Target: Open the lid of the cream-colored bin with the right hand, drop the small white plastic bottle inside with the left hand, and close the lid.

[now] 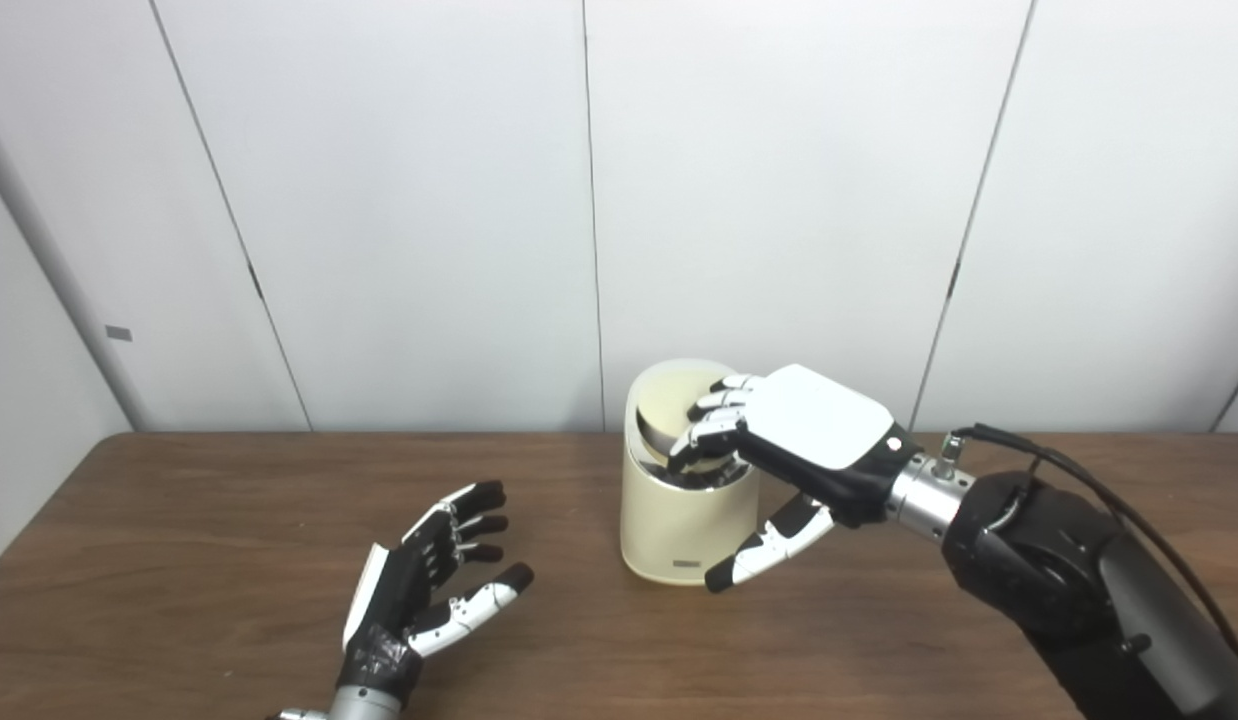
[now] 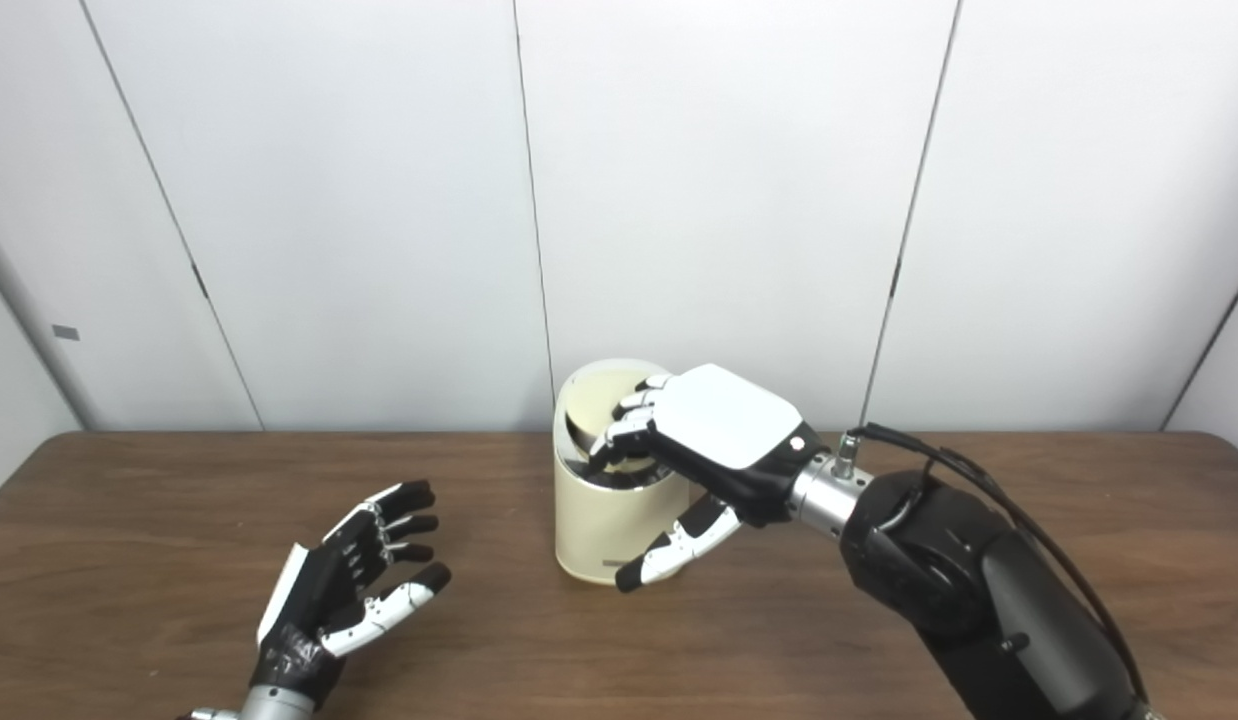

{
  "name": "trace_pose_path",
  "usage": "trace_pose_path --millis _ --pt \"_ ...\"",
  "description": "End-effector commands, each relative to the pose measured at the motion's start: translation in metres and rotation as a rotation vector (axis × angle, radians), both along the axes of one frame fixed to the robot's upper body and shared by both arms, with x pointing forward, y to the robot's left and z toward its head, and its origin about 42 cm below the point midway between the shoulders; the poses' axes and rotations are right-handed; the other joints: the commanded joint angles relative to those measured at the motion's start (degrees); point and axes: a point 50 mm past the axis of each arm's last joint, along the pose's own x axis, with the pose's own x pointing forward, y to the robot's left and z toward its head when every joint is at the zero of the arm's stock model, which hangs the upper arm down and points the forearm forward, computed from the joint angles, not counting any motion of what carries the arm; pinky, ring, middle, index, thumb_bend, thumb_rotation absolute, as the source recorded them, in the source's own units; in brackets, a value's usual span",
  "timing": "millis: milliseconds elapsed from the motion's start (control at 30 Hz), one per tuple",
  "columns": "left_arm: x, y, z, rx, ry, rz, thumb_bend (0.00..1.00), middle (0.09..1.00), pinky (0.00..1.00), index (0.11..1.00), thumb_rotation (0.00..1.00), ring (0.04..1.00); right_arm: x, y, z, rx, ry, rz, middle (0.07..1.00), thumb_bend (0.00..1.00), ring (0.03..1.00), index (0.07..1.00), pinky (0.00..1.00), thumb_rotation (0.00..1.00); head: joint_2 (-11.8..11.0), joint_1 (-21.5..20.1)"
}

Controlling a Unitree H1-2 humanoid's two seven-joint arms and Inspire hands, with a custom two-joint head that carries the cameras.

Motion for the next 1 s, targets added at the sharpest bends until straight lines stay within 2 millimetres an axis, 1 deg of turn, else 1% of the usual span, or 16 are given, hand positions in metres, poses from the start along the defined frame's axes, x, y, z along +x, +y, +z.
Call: trace_pose_path --millis 0,133,167,200,267,300,333,367,400,467,567,633,700,833,967 --pt "0.005 -0.001 0.015 -0.003 -0.064 0.001 0.77 0.82 0.68 0.821 0.29 0.771 0.0 0.003 0.025 0.048 0.003 -0.001 0.702 0.67 0.811 0.732 0.87 0.66 0.0 0.0" --pt "0.005 -0.001 0.015 0.0 -0.068 0.004 0.77 0.816 0.67 0.817 0.29 0.766 0.001 0.002 0.024 0.118 0.151 -0.04 0.747 0.63 0.774 0.809 0.87 0.67 0.0 0.0" --pt "0.005 -0.001 0.016 0.001 -0.068 0.004 0.77 0.815 0.67 0.816 0.3 0.766 0.004 0.001 0.023 0.163 0.204 -0.046 0.752 0.62 0.766 0.82 0.86 0.67 0.3 0.1" --pt "0.005 -0.001 0.016 0.002 -0.067 0.005 0.77 0.814 0.67 0.816 0.3 0.765 0.006 0.0 0.023 0.211 0.258 -0.052 0.757 0.62 0.759 0.834 0.88 0.66 0.3 0.1" --pt "0.004 0.0 0.016 0.0 -0.065 0.005 0.77 0.815 0.67 0.817 0.3 0.766 0.01 -0.002 0.023 0.285 0.341 -0.061 0.763 0.61 0.743 0.856 0.84 0.64 0.4 0.1" --pt "0.004 0.0 0.017 -0.002 -0.065 0.004 0.77 0.815 0.67 0.817 0.3 0.768 0.011 -0.002 0.023 0.317 0.372 -0.063 0.781 0.6 0.742 0.87 0.76 0.63 0.4 0.1" --pt "0.004 0.001 0.017 -0.004 -0.065 0.004 0.77 0.816 0.68 0.817 0.3 0.768 0.012 -0.002 0.023 0.337 0.39 -0.064 0.795 0.6 0.737 0.88 0.7 0.62 0.4 0.1" --pt "0.004 0.001 0.017 -0.004 -0.065 0.006 0.77 0.816 0.68 0.817 0.3 0.769 0.014 -0.003 0.022 0.377 0.416 -0.059 0.803 0.6 0.734 0.886 0.66 0.61 0.5 0.1" --pt "0.004 0.001 0.017 -0.003 -0.065 0.007 0.77 0.816 0.68 0.816 0.3 0.769 0.015 -0.003 0.022 0.402 0.431 -0.055 0.832 0.59 0.715 0.9 0.6 0.6 0.5 0.1" --pt "0.004 0.001 0.018 -0.004 -0.065 0.008 0.77 0.816 0.68 0.815 0.3 0.769 0.017 -0.004 0.021 0.444 0.458 -0.056 0.867 0.56 0.697 0.919 0.55 0.58 0.6 0.2" --pt "0.003 0.002 0.019 0.0 -0.066 0.011 0.77 0.815 0.67 0.814 0.3 0.765 0.019 -0.005 0.02 0.502 0.479 -0.057 0.901 0.52 0.661 0.938 0.5 0.55 0.8 0.3" --pt "0.003 0.003 0.019 0.001 -0.062 0.014 0.78 0.818 0.68 0.816 0.31 0.767 0.021 -0.007 0.018 0.52 0.475 -0.059 0.909 0.55 0.635 0.946 0.48 0.6 0.9 0.3" --pt "0.004 0.003 0.02 0.006 -0.064 0.014 0.78 0.819 0.68 0.819 0.31 0.768 0.022 -0.008 0.017 0.536 0.474 -0.06 0.907 0.57 0.613 0.951 0.49 0.64 1.0 0.2" --pt "0.004 0.002 0.022 0.014 -0.07 0.015 0.77 0.812 0.68 0.815 0.31 0.766 0.022 -0.01 0.016 0.544 0.469 -0.06 0.908 0.58 0.608 0.949 0.5 0.66 1.3 0.2" --pt "0.004 0.002 0.023 0.012 -0.066 0.016 0.78 0.812 0.68 0.813 0.32 0.765 0.021 -0.011 0.015 0.545 0.462 -0.061 0.905 0.59 0.627 0.941 0.5 0.64 1.6 0.2"
